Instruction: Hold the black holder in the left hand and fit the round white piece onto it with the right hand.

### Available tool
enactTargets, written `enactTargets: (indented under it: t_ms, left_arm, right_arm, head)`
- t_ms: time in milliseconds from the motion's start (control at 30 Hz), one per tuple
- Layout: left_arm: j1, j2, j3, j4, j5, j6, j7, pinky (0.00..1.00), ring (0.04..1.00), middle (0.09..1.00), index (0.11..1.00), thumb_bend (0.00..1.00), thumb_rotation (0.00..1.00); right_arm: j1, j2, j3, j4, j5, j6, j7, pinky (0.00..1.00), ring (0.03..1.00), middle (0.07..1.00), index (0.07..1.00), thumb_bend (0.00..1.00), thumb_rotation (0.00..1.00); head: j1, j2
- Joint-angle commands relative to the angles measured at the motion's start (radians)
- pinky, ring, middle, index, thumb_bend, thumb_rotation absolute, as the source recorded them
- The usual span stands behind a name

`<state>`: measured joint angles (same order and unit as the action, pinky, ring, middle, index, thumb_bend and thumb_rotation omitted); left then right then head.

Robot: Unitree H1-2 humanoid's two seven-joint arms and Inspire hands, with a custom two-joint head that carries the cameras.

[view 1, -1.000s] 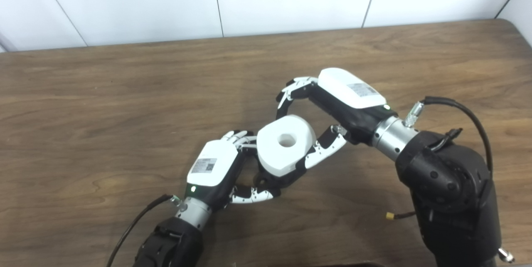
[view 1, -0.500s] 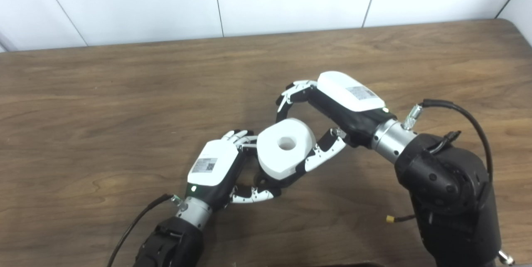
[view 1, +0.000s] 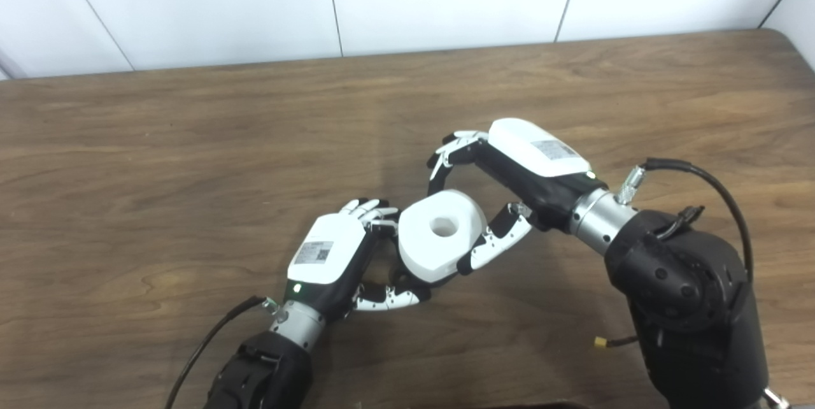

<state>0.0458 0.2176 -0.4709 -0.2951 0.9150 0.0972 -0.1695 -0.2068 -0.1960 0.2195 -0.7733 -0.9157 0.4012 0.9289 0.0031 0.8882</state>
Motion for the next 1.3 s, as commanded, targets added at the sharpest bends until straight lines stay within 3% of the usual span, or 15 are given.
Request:
enactTargets:
  t_ms: [0,1267]
  left_arm:
    - [0.011,0.004,-0.019,0.022,0.024,0.022,-0.065,0.94,0.891,0.806,0.489,0.52,0.05]
    - [0.009,-0.007,-0.02,0.012,0.035,0.027,-0.072,0.93,0.89,0.806,0.489,0.52,0.05]
  right_arm:
    - [-0.016,0.006,-0.003,-0.018,0.006,-0.017,-0.039,0.82,0.889,0.778,0.482,0.52,0.14]
    - [0.03,0.02,0.029,0.008,0.002,-0.054,-0.12,0.81,0.892,0.78,0.482,0.52,0.14]
  head:
    - [0.001,0.001]
    - [0.003,0.012]
